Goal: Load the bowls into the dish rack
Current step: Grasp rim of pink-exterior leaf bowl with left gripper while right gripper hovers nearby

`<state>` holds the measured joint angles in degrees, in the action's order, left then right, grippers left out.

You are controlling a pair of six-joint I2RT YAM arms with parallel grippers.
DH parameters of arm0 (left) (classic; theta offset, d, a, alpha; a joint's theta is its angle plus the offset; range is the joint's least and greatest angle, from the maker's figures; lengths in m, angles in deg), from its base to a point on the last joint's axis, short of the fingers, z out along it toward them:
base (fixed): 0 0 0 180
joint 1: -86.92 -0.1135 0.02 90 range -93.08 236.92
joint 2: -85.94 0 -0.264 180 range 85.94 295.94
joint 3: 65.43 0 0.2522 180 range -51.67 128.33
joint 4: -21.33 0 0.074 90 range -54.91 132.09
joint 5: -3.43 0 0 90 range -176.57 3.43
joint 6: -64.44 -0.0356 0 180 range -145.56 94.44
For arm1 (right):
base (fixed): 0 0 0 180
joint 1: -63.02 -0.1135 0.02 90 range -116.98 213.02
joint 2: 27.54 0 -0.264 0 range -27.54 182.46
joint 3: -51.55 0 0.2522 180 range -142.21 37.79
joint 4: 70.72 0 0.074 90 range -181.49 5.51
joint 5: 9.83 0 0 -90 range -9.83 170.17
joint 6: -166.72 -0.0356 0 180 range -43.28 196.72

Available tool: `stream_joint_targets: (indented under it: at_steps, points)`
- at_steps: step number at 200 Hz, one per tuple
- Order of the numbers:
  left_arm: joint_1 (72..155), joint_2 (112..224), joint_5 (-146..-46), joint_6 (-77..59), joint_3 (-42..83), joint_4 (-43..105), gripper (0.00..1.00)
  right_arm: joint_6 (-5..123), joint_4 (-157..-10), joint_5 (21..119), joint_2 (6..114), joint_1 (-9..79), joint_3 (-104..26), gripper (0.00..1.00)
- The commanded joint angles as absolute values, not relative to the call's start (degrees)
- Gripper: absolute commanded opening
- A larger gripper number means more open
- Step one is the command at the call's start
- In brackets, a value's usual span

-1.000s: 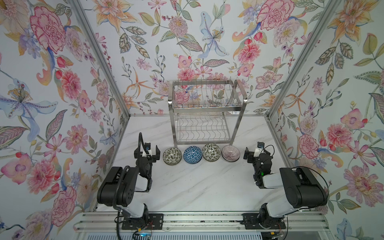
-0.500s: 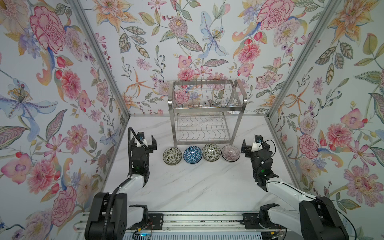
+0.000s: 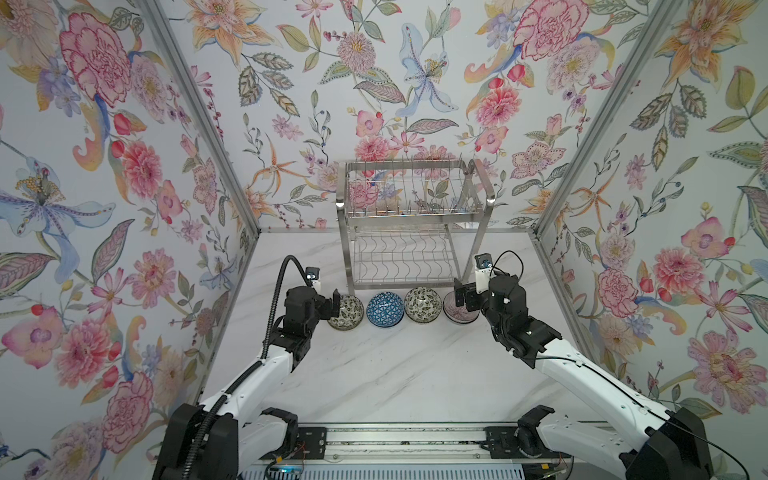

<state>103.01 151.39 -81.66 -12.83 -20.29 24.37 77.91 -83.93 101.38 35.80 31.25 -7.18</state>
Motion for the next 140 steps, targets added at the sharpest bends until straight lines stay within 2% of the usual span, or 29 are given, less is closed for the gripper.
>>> stream_joint_targets:
  at_steps: [1,57,83,99,140]
  points:
    - [103.23,153.85,-83.74,-11.72,-19.26,28.93,0.99,77.39,-89.39,100.12,38.64,30.69,-9.37,0.99]
    - [103.19,158.82,-83.68,-11.67,-18.34,28.54,0.92,77.51,-87.80,99.51,41.75,30.15,-9.96,0.99]
    - [103.18,160.49,-83.71,-11.59,-17.68,28.91,0.82,77.80,-88.60,100.04,41.84,30.15,-10.21,0.99]
    - [103.25,161.45,-84.83,-11.26,-17.31,28.58,0.71,77.71,-89.98,100.00,41.74,30.17,-11.35,0.99]
    - [103.18,163.83,-85.36,-10.87,-15.60,28.90,0.55,76.57,-99.82,98.60,42.57,31.22,-19.09,0.99]
